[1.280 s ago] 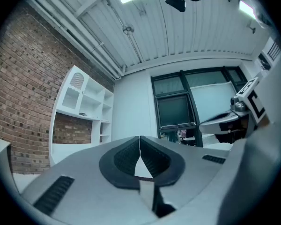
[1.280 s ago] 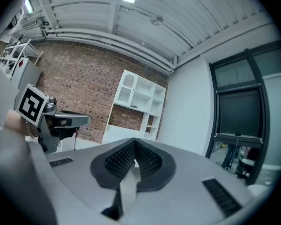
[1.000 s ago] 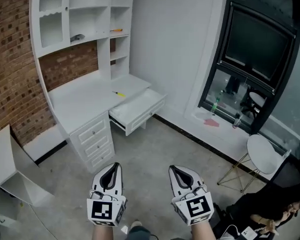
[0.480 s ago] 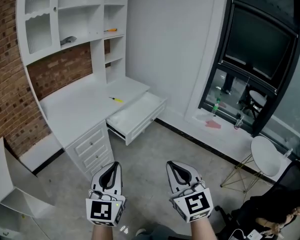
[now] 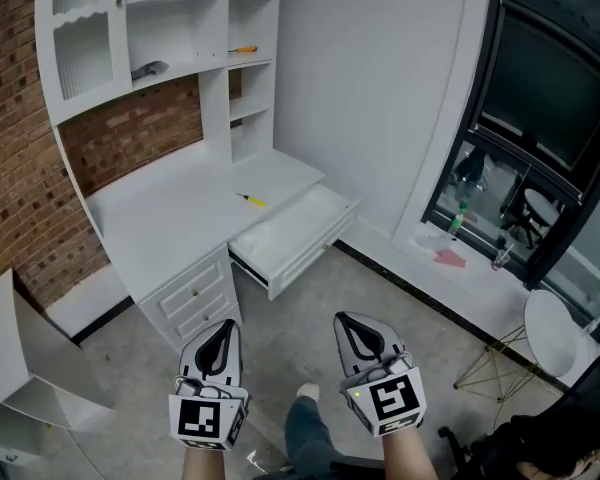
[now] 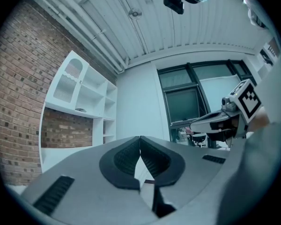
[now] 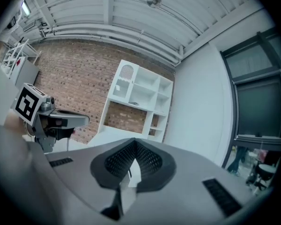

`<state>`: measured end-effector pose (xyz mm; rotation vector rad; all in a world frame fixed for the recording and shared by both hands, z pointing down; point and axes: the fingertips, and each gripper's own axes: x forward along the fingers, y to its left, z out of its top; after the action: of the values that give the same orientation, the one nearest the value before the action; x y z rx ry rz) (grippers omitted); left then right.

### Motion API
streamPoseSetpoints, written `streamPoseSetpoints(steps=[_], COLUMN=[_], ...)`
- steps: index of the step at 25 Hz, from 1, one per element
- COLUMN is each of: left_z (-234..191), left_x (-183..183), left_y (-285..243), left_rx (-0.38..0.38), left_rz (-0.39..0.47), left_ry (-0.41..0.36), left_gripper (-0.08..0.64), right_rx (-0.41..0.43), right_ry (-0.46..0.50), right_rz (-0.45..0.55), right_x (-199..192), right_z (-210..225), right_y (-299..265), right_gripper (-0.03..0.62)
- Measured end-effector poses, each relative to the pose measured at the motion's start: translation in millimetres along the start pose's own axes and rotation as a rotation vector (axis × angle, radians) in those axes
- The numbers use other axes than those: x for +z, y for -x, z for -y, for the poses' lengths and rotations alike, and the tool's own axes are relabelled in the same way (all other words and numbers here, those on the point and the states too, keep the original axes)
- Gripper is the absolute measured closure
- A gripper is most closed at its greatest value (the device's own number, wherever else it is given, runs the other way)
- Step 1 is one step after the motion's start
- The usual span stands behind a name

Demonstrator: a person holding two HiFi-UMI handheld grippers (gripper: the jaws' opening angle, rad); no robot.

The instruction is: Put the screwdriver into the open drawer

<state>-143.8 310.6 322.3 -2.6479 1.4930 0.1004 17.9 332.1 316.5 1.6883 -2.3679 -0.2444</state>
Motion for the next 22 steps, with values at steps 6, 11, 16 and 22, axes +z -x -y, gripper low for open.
streamPoseSetpoints(steps=[6,11,16,22], left_z=[-39,-63,-91,-121], left_x=[-17,-25,-39,-49], left_y=[-76,-158,-235,-296], left_rx=[0.056,0.078,0.104,0.178], left_rz=[-0.014,-0.037,-0.055,-0.074], left_ry=[-0.014,-0.005,-0.017,-0.02], left_gripper=[0.546,0.546,0.546,0.546], right_rx=[0.056,0.089,0.134,0.218], right_ry=[0.009,-0.006,0.0,-0.102], right_rz=[0.028,0.03,0.01,-0.012], right_x=[-5,-10,-23,-32], right_z=[37,83,120,150], right_y=[-89,-167,-245,-316], right_gripper=[0.581,0.581,0.581,0.581])
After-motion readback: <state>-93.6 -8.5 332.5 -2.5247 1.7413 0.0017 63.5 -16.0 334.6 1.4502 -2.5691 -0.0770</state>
